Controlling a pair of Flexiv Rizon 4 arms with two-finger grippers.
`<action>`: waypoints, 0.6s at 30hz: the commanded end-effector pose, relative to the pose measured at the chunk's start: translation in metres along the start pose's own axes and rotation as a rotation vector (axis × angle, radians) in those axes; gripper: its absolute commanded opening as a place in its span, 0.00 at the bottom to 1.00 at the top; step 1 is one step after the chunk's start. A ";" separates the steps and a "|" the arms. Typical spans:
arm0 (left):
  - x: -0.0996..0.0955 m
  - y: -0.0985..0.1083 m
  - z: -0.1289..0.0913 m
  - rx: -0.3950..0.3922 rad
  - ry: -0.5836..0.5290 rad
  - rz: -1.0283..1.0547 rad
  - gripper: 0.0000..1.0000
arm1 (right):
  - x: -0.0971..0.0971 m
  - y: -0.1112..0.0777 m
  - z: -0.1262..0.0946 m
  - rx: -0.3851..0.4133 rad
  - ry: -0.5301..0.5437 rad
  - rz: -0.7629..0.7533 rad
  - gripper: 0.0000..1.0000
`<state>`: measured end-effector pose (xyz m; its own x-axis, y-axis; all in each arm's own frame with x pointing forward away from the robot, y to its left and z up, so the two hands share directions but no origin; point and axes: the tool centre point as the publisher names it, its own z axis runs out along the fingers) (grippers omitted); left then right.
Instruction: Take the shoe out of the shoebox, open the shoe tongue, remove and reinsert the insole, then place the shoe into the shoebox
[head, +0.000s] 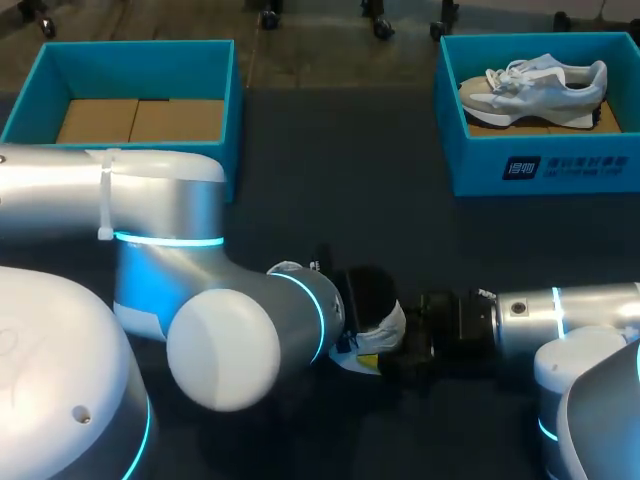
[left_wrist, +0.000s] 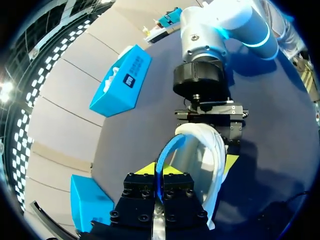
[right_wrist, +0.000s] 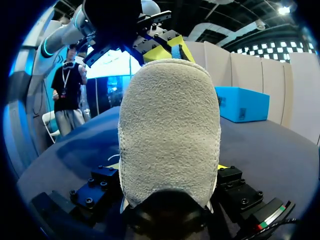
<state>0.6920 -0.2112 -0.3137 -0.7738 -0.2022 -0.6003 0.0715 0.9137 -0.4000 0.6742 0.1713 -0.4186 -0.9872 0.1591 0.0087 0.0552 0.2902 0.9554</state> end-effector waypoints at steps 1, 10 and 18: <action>-0.004 0.003 -0.004 0.022 0.004 -0.020 0.00 | 0.001 0.001 0.001 0.004 0.000 0.000 0.00; 0.000 -0.015 -0.010 0.058 0.007 -0.041 0.00 | 0.001 0.001 0.001 0.004 0.000 0.000 0.00; -0.003 -0.016 -0.012 0.064 -0.005 -0.093 0.00 | 0.001 0.001 0.001 0.004 0.000 0.000 0.00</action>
<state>0.6863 -0.2205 -0.2993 -0.7791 -0.2791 -0.5613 0.0446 0.8685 -0.4937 0.6740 0.1710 -0.4184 -0.9873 0.1589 0.0085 0.0550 0.2903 0.9554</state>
